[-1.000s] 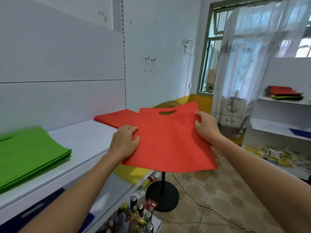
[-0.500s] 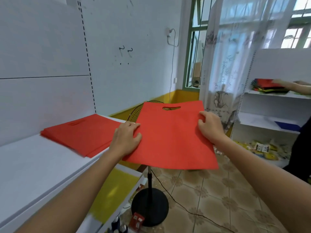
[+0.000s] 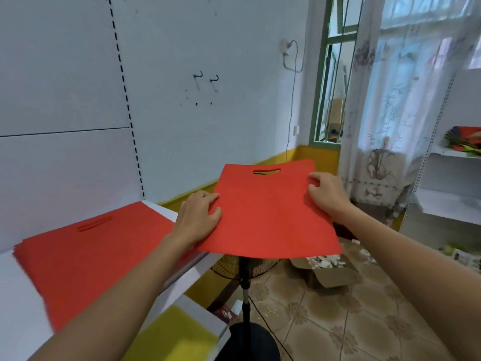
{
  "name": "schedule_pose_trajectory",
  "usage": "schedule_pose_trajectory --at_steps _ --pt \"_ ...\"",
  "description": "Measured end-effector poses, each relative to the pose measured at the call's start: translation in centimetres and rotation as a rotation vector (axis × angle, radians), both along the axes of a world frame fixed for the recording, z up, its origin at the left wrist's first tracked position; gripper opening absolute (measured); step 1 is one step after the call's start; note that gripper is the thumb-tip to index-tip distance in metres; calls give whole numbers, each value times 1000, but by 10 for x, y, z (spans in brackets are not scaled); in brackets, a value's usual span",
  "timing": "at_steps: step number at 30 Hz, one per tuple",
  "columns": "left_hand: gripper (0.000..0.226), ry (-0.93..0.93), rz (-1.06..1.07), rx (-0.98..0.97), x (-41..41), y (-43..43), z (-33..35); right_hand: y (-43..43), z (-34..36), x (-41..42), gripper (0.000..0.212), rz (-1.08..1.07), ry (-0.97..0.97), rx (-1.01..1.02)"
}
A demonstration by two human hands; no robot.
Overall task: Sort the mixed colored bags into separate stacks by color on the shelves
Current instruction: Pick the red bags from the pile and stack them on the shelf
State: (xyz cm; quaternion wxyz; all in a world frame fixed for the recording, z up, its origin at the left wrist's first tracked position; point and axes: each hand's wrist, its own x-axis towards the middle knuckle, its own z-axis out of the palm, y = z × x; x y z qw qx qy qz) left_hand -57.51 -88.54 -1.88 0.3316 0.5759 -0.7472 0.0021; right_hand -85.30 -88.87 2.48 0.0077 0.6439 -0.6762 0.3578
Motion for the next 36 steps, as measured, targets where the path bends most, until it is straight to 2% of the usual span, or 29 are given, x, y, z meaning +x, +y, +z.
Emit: schedule_pose_trajectory --at_steps 6,9,18,21,24,26,29,32,36 --pt "42 10 306 -3 50 -12 2 -100 2 67 42 316 38 -41" --pt "59 22 473 10 72 8 3 -129 0 111 43 508 85 -58" --pt "68 40 884 -14 86 99 19 -129 17 198 36 905 123 -100" --pt "86 30 929 -29 90 119 22 -121 15 217 36 992 130 -97" --pt "92 25 960 -16 96 127 23 -119 9 231 35 1020 129 -86" --pt "94 24 962 -9 100 129 20 -119 5 238 26 1026 142 -71" --pt "93 27 960 19 107 127 14 -117 -3 250 4 1026 149 -53" --pt "81 40 977 70 114 124 7 -115 -15 264 8 1030 153 -34" --pt "84 27 983 252 125 125 -7 -113 -34 277 10 1032 176 60"
